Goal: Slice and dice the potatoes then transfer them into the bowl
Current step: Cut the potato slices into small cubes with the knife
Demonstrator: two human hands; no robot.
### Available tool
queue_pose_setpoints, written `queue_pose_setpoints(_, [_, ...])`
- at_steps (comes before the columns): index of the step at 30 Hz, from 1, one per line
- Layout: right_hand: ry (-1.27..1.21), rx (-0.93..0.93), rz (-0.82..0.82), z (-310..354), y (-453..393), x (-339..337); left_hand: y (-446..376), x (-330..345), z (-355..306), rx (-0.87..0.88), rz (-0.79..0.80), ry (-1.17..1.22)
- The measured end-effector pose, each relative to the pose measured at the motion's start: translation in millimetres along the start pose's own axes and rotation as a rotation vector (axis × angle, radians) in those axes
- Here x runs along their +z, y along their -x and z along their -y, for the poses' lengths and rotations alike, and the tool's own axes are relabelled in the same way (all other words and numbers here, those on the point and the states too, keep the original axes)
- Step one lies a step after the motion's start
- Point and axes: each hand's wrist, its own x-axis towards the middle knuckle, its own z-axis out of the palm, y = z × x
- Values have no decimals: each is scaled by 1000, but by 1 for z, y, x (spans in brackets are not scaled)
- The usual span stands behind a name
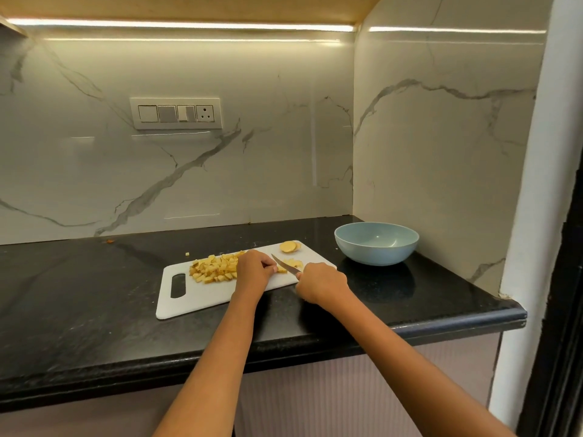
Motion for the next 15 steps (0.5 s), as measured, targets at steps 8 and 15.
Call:
queue_pose_setpoints(8, [50,-20,-13,2,-3,2,-2,0,-1,10,30,-39])
queue_pose_setpoints(15, [160,-89,6,13,-8,5,0,0,-1,18,51,-77])
